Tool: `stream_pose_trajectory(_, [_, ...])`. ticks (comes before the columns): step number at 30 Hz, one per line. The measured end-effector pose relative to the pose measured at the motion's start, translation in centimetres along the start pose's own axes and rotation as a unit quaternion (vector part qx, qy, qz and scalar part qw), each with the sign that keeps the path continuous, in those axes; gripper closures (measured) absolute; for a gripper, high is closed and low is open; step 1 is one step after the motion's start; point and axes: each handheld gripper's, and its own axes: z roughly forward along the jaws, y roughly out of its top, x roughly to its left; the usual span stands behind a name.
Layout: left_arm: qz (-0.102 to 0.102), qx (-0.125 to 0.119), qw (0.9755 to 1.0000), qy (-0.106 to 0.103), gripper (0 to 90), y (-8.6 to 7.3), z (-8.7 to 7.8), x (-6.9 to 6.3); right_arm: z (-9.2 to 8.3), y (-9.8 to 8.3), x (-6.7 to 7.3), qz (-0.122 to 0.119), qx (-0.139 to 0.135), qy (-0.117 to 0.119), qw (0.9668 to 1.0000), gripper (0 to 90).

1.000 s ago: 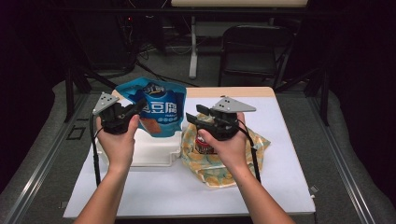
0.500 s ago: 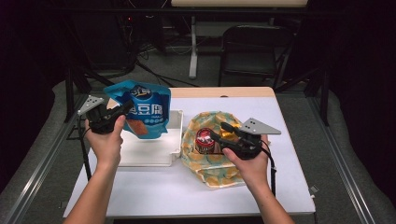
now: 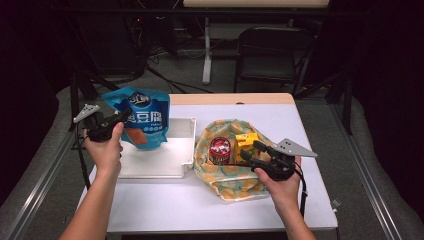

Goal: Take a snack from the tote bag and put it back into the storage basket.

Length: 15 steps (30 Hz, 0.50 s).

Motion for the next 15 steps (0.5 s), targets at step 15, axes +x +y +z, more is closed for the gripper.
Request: stream_pose_trajectory(15, [-0.039, -0.019, 0.999, -0.006, 89.6, -0.8, 1.7, 3.7, -0.2, -0.8, 0.2, -0.007, 0.003, -0.01, 0.9999, 37.7])
